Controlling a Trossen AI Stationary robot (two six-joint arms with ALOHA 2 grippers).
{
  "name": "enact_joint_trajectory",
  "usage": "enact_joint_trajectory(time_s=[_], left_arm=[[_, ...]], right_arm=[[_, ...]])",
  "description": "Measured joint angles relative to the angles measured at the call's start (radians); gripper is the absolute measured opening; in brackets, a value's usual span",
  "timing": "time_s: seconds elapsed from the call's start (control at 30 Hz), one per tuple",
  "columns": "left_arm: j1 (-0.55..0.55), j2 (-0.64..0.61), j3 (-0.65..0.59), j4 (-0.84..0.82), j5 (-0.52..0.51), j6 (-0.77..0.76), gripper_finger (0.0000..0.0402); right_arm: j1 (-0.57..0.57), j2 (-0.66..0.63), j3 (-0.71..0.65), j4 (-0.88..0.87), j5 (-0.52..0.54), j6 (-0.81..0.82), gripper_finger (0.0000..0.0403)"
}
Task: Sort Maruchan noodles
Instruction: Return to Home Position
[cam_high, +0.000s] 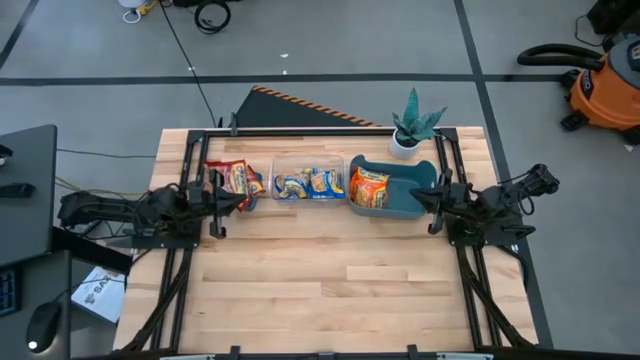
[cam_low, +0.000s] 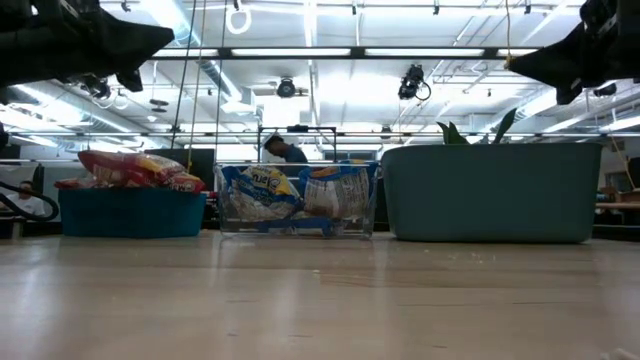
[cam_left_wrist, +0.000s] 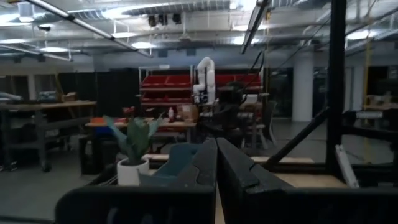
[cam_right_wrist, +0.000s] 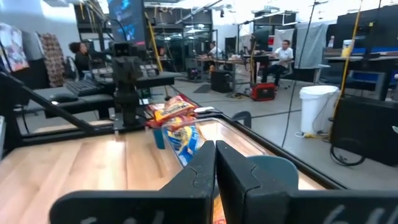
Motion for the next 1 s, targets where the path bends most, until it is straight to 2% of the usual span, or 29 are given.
enact_joint_trajectory(time_s=[0.3, 1.0], left_arm=[[0.0, 0.003, 0.0, -0.017, 0.003, -0.045, 0.0025], [0.0, 0.002, -0.001, -0.019, 0.001, -0.045, 0.0027]], right_arm=[[0.0, 0.0, 0.0, 0.0, 0.001, 0.0, 0.002], [0.0, 0.001, 0.0, 0.001, 0.0, 0.0, 0.002]])
